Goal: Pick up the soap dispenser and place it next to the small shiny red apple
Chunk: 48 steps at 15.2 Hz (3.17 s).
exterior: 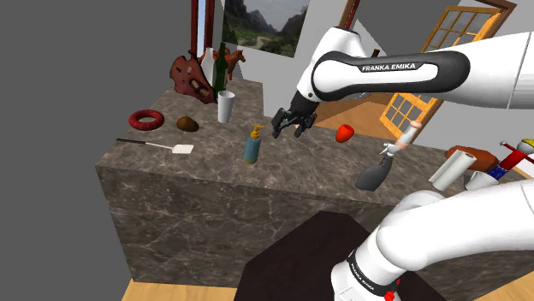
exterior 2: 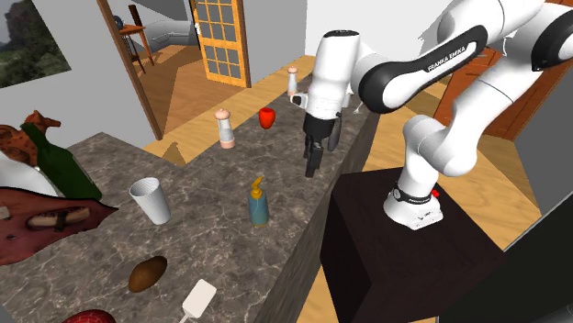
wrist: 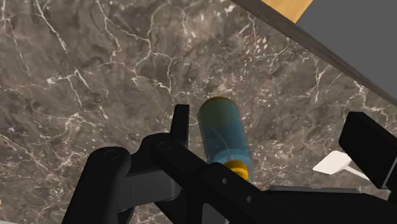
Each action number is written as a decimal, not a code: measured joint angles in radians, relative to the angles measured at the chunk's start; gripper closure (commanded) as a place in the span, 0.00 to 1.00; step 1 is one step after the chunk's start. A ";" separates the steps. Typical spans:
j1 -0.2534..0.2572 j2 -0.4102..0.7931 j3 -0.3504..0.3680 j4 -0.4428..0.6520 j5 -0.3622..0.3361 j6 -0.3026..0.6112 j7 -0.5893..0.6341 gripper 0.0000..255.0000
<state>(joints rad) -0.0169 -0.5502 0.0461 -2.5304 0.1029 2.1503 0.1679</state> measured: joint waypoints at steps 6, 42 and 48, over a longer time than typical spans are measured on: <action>-0.025 0.201 0.043 0.010 -0.025 0.292 0.075 0.00; -0.063 0.434 0.078 0.103 -0.101 0.512 0.172 1.00; -0.061 0.386 0.075 0.143 -0.091 0.425 0.164 1.00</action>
<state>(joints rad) -0.0775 -0.1645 0.1215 -2.3878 0.0121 2.5754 0.3317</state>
